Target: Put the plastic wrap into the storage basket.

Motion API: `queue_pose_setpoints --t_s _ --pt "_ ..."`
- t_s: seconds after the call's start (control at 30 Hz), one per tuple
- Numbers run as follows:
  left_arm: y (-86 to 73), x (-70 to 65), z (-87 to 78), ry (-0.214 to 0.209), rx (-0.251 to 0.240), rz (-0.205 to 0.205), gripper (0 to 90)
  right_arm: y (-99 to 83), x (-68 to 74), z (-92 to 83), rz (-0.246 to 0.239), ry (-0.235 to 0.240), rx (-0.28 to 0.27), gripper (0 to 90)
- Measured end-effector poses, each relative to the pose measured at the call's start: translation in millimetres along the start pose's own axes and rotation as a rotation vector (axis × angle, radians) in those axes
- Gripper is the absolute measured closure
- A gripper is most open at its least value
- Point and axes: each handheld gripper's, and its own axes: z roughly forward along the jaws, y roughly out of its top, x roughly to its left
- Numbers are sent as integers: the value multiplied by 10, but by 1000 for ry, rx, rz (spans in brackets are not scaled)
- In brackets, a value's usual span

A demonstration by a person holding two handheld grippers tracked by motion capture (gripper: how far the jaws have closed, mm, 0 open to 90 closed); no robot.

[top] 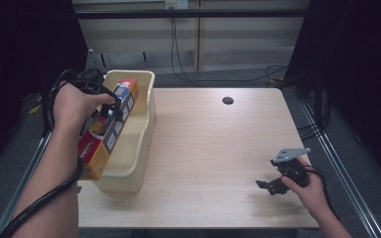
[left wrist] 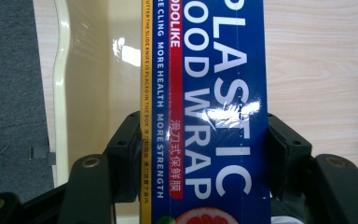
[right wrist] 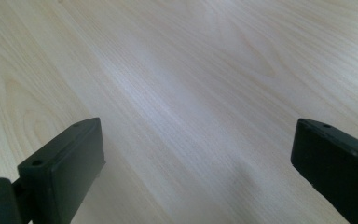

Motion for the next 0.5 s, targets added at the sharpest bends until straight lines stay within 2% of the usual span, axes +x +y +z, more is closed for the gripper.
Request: queue_pose_setpoints --t_s 0.07,0.2,0.5 --pt "-5 4 33 7 12 0 406 0 3 4 -3 4 -1 25" --pt "-13 21 109 -4 20 -9 405 4 3 7 -8 9 -3 25" --pt "-10 22 294 -18 38 5 404 3 8 2 -6 1 2 25"
